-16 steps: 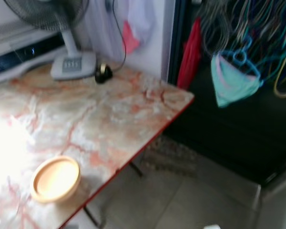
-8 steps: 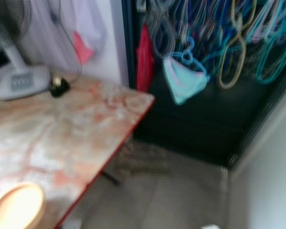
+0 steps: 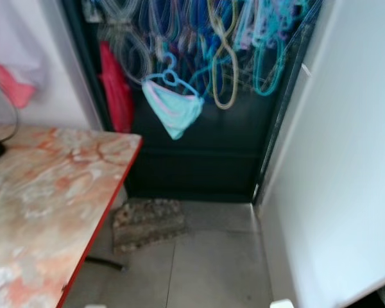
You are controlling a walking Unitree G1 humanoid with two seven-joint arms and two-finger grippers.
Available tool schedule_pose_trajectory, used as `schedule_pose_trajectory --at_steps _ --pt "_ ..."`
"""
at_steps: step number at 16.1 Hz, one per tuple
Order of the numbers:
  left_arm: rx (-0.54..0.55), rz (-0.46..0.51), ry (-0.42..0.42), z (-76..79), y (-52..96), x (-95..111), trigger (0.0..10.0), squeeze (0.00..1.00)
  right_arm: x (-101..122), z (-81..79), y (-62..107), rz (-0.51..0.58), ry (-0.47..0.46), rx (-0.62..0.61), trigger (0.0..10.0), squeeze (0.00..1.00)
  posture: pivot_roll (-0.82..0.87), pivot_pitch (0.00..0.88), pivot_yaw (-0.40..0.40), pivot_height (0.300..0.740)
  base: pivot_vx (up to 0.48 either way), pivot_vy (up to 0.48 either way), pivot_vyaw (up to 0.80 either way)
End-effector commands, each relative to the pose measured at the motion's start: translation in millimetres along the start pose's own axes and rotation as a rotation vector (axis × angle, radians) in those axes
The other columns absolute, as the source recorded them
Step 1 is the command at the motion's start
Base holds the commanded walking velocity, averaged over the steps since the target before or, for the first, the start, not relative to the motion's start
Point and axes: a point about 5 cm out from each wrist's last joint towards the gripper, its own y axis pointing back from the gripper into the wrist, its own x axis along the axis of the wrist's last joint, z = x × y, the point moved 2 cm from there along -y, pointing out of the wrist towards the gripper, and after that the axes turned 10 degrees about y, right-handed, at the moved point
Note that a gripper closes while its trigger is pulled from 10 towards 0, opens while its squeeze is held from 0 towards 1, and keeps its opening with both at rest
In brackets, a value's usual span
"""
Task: Restocking fridge
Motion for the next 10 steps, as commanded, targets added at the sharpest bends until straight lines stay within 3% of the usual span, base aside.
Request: schedule_pose_trajectory --at_steps 1,10 --pt "0.011 -0.022 0.006 -5.7 1.2 -7.0 10.0 0.0 -19.2 -6.1 2.7 -0.067 -0.004 0.019 10.0 0.0 0.0 0.0 0.047 0.74 0.0 0.0 -0.8" --pt "0.002 -0.016 -0.011 -5.1 1.0 -5.7 10.0 0.0 -22.8 -8.7 3.4 -0.071 -0.02 0.017 10.0 0.0 -0.02 0.002 0.057 0.74 0.0 0.0 -0.8"
